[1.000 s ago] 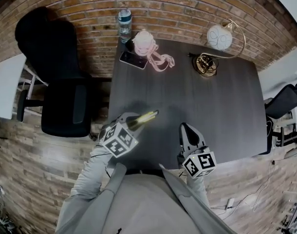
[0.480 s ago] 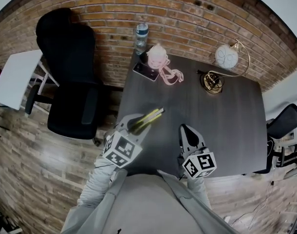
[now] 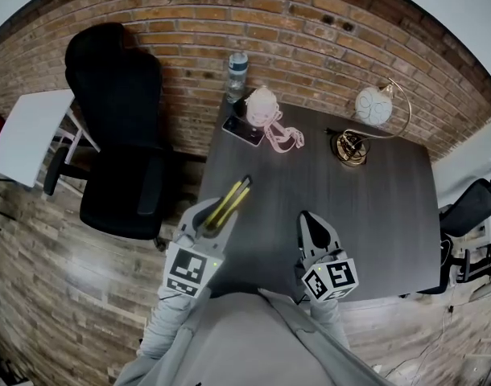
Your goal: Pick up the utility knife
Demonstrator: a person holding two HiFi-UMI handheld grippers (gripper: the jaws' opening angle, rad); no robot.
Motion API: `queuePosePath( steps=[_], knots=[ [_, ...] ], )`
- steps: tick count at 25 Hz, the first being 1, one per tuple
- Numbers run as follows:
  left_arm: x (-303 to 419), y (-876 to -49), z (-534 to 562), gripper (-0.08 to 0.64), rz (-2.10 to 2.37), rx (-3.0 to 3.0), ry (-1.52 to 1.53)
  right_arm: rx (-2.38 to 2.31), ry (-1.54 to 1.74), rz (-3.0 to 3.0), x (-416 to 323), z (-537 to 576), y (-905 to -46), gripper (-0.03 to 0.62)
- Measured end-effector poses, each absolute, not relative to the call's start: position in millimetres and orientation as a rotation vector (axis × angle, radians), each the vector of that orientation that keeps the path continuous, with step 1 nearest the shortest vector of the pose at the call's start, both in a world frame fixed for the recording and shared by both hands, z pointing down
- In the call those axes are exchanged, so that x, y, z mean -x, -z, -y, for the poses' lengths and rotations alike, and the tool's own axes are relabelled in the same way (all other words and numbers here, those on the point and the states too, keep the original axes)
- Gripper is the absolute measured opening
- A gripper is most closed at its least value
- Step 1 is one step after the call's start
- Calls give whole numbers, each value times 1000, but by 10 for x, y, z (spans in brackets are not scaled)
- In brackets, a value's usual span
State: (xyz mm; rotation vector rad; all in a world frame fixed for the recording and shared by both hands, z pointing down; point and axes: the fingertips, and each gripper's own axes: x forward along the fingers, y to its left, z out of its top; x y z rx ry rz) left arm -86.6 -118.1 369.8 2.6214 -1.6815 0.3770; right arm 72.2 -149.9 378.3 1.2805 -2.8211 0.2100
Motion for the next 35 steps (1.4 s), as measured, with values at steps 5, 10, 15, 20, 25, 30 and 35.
queuePosePath(
  steps=[5, 10, 15, 20, 25, 30, 35],
  knots=[
    [1012, -3665, 1111, 124, 1729, -2583, -300, -1321, -182, 2805, -753, 1493, -3749, 18],
    [1124, -3751, 1109, 124, 1784, -2487, -237, -1337, -171, 2784, -770, 1481, -3769, 18],
    [1130, -3791, 1130, 124, 1758, -2461, -206, -1333, -170, 2765, -761, 1488, -3802, 18],
    [1135, -3817, 1171, 124, 1750, -2453, -207, -1328, -176, 2760, -755, 1513, -3834, 18],
    [1120, -3820, 1201, 124, 1742, -2453, -205, -1326, -180, 2759, -764, 1524, -3842, 18],
    [1127, -3821, 1189, 124, 1742, -2453, -210, -1333, -192, 2753, -768, 1503, -3869, 18],
    [1124, -3847, 1195, 124, 1730, -2453, -209, -1335, -192, 2746, -768, 1486, -3887, 18]
  ],
)
